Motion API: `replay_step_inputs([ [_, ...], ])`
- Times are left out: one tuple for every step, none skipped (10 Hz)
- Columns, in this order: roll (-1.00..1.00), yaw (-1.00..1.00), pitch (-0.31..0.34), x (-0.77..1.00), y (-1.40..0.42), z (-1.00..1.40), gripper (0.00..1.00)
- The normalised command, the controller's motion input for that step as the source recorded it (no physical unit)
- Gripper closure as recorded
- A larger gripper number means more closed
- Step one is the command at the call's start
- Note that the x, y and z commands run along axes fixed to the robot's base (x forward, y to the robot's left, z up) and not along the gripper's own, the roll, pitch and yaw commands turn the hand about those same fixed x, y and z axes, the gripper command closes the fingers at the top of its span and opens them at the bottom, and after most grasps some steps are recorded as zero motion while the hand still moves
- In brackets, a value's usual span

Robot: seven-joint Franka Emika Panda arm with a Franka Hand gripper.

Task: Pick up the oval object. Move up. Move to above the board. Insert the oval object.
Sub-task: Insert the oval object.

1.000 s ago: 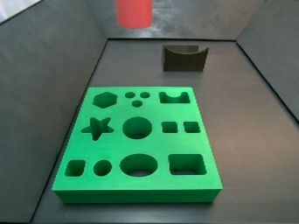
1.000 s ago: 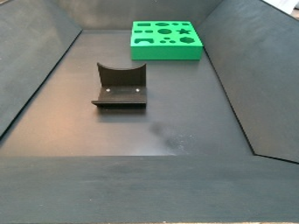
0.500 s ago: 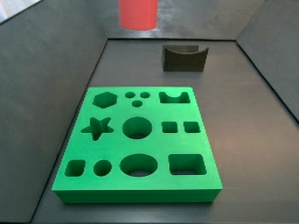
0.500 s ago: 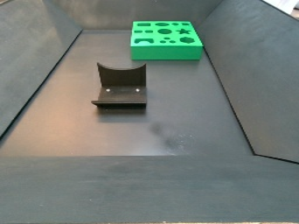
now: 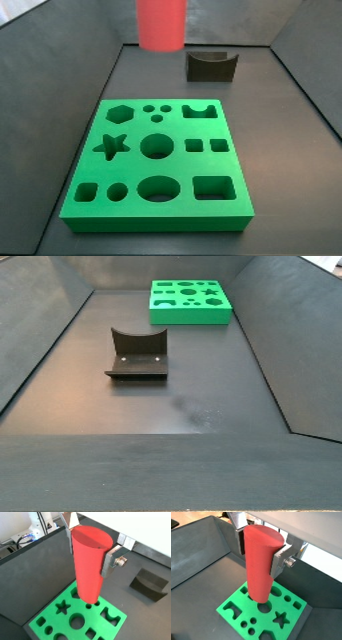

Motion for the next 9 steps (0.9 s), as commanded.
replay_step_inputs([
  [0.12,0.04,0.019,0.12,-0.41,-0.25,1.0],
  [0.13,0.1,0.0,0.07,-0.37,-0.31,1.0],
  [0.28,0.17,0.016,0.0,-0.41,-0.37,1.0],
  [0.38,0.23,0.043,0.0,-0.47,-0.35,1.0],
  [0.38,0.2,0.063,0.02,-0.45,-0.3,1.0],
  [0.36,0.16,0.07,0.04,-0.45,-0.25,1.0],
  [0.31,0.09,0.07,0.08,-0.42,-0.23,1.0],
  [0.2,0.04,0.046,0.13,-0.35,-0.13,1.0],
  [0.0,0.0,0.0,0.09,-0.06,0.0,1.0],
])
